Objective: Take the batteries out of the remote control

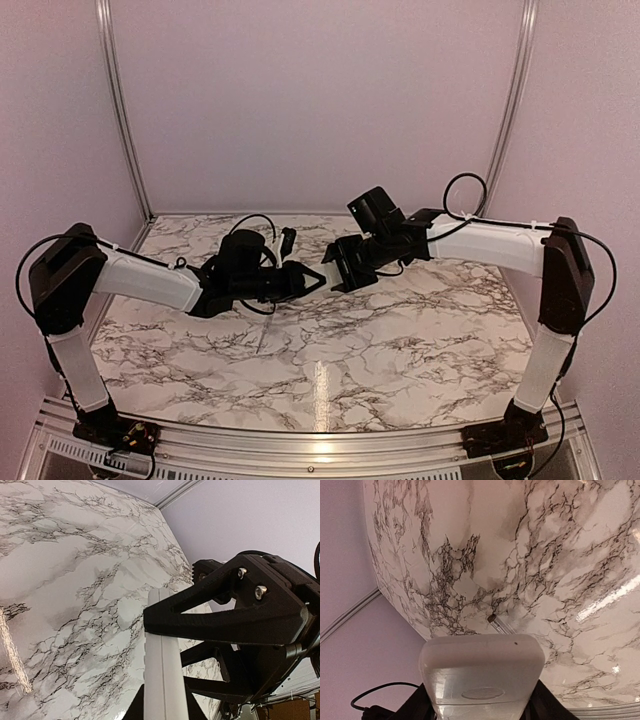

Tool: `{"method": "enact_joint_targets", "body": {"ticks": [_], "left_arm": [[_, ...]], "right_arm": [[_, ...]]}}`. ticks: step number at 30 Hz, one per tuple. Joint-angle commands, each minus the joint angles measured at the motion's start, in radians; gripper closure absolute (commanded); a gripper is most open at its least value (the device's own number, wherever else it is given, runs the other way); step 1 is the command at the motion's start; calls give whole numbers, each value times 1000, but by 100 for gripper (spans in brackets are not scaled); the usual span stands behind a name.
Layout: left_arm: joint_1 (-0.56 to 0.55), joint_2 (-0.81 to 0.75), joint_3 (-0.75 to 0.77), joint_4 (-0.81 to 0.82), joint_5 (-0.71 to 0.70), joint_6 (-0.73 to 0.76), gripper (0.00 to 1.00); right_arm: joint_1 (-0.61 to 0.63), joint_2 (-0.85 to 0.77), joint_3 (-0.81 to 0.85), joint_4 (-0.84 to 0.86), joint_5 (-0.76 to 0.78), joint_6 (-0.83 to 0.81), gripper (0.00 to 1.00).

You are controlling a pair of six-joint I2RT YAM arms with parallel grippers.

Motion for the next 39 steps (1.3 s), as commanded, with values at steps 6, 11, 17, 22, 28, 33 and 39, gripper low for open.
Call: {"method": "enact_joint_targets", "body": {"ticks": [6, 11, 17, 22, 28, 33, 39], "left_arm": [[-5, -1, 55, -66, 31, 11, 100], [-3, -19, 84, -145, 40, 16, 100], [0, -49, 97, -226, 8, 28, 100], [1, -56, 144, -335, -13, 62, 100], [9, -26, 211, -442, 92, 130, 100], [20, -61, 203, -485, 85, 170, 100], [35, -103, 216, -573, 90, 199, 100]], "right_arm": [[1, -28, -7, 63, -4, -16, 11], [-1, -59, -25, 43, -20, -116, 1], [-4, -122, -75, 14, -35, -265, 1], [-8, -177, -129, -17, -49, -407, 2], [-16, -217, -160, -132, -82, -678, 2], [-16, -270, -152, -239, -3, -855, 2], [-16, -345, -154, -241, 60, -1008, 2]]}}
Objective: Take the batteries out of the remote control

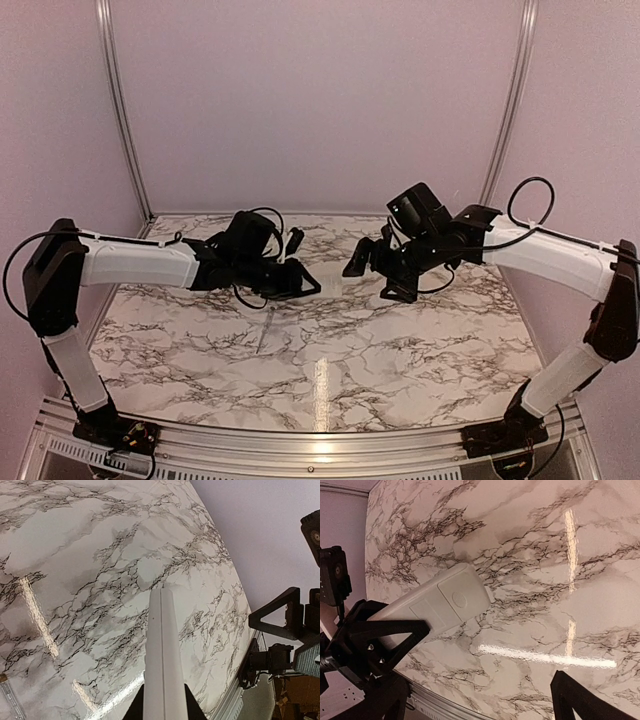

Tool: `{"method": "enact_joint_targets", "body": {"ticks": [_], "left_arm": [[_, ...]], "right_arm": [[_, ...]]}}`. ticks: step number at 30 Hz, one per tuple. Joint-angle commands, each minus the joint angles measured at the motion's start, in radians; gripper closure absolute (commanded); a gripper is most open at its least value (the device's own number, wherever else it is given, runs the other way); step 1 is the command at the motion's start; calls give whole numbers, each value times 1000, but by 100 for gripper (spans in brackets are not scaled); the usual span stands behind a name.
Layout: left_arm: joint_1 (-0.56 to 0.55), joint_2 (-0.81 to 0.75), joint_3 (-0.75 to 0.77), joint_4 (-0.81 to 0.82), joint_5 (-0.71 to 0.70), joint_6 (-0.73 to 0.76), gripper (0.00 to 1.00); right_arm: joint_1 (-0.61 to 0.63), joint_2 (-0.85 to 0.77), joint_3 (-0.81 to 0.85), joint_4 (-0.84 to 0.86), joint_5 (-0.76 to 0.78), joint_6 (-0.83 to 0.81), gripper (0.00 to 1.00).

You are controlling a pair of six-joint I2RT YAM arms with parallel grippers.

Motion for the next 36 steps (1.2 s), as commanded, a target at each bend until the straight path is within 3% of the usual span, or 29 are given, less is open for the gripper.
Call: {"method": "enact_joint_targets", "body": {"ticks": [1, 8, 14, 20, 27, 36], "left_arm": [[21, -83, 31, -85, 19, 40, 100], [90, -103, 51, -184, 92, 26, 100], [153, -230, -105, 33, 214, -45, 100], [158, -303, -110, -50, 148, 5, 100], [161, -354, -169, 23, 151, -4, 100], [179, -311, -186, 51, 247, -157, 100]], "right_arm": [[-6, -61, 9, -36, 56, -190, 2], [-6, -85, 17, -34, 60, -255, 2], [-6, -132, -32, 55, 53, -291, 2], [-6, -129, -30, 44, 46, -316, 2], [-6, -135, -35, 78, 10, -331, 1], [-6, -145, -10, 115, -20, -327, 1]]}}
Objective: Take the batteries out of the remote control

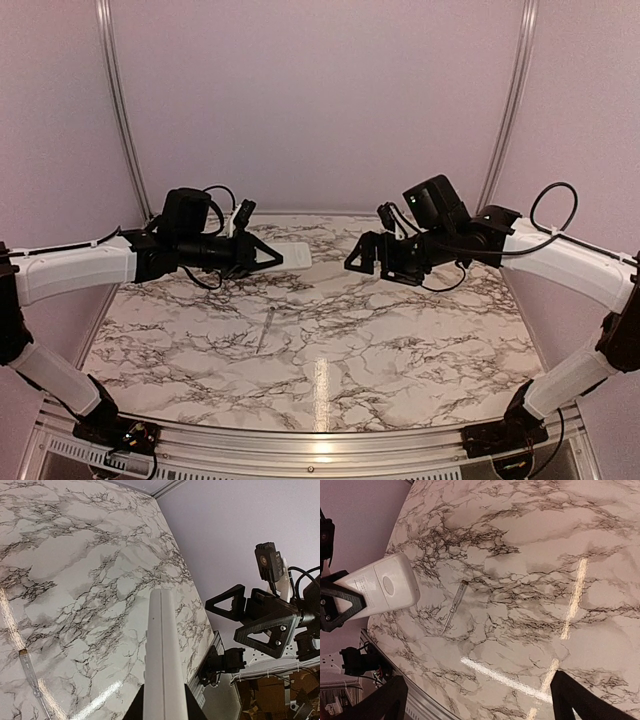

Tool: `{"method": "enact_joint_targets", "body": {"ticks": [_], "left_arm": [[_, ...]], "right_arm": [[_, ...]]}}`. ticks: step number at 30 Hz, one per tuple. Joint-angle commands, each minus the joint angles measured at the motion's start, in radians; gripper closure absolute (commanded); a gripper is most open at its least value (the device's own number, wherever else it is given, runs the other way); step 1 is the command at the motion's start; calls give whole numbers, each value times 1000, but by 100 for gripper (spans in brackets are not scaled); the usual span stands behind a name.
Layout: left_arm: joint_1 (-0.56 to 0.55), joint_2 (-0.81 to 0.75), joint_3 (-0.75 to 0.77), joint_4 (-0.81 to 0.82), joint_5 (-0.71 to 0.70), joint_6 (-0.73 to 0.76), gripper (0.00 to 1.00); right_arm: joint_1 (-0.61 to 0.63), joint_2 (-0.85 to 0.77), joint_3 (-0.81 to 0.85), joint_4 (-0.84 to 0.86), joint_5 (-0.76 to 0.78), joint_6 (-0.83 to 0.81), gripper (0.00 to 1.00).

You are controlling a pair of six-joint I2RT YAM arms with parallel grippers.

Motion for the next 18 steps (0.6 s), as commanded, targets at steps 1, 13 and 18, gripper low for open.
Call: {"method": "enact_joint_targets", "body": {"ticks": [1, 13, 18], "left_arm": [[16, 29, -28, 87, 85, -125, 100], [25, 102, -39, 368, 352, -318, 100], [25, 124, -18, 450, 443, -367, 100]], "right_arm": [[-5, -36, 23, 36, -13, 2, 1], [-6, -48, -15, 243, -235, 52, 2], [-5, -21, 22, 294, -293, 80, 6]]}}
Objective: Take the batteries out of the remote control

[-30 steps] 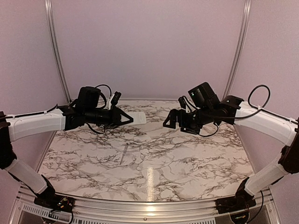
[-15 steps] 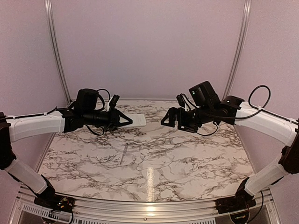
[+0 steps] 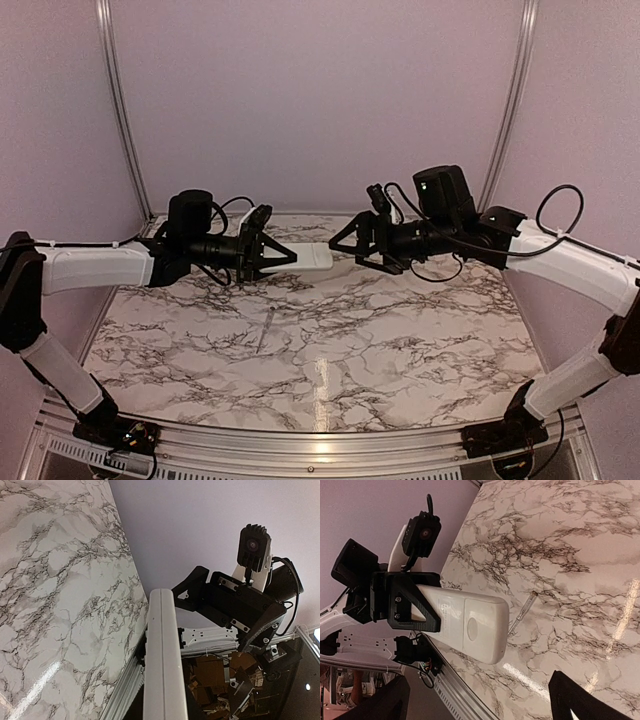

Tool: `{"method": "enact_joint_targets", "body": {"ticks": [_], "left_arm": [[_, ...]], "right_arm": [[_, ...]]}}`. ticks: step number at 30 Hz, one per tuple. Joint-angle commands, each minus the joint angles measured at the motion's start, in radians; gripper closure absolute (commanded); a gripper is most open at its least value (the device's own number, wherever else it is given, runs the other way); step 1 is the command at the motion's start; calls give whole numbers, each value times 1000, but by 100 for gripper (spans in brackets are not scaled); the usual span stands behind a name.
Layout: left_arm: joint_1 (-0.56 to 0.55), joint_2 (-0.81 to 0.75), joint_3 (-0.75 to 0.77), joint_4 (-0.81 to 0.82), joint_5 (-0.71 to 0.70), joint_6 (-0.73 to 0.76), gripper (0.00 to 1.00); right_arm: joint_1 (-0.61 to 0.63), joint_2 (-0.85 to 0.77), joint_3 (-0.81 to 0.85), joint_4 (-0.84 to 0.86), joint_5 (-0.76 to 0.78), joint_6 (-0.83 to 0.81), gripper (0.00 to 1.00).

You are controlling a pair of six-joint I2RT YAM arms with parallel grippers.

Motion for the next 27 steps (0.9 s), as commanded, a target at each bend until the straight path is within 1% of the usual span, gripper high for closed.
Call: {"method": "enact_joint_targets", "body": {"ticks": [1, 6, 13, 20, 25, 27], "left_arm": [[2, 27, 23, 112, 124, -42, 100], [-3, 40, 32, 162, 150, -80, 100], [-6, 39, 21, 238, 148, -132, 100], [-24, 63, 29, 273, 141, -148, 100], [-41, 78, 27, 313, 126, -173, 100], [-44, 80, 26, 315, 119, -172, 100]], "right_arm": [[-4, 16, 50, 89, -86, 37, 7], [-5, 47, 92, 71, -96, 50, 14], [-4, 52, 107, 6, -53, 72, 17], [-3, 80, 124, -12, -81, 78, 22], [-2, 98, 134, -38, -86, 76, 28], [-2, 98, 134, -39, -93, 77, 32]]}}
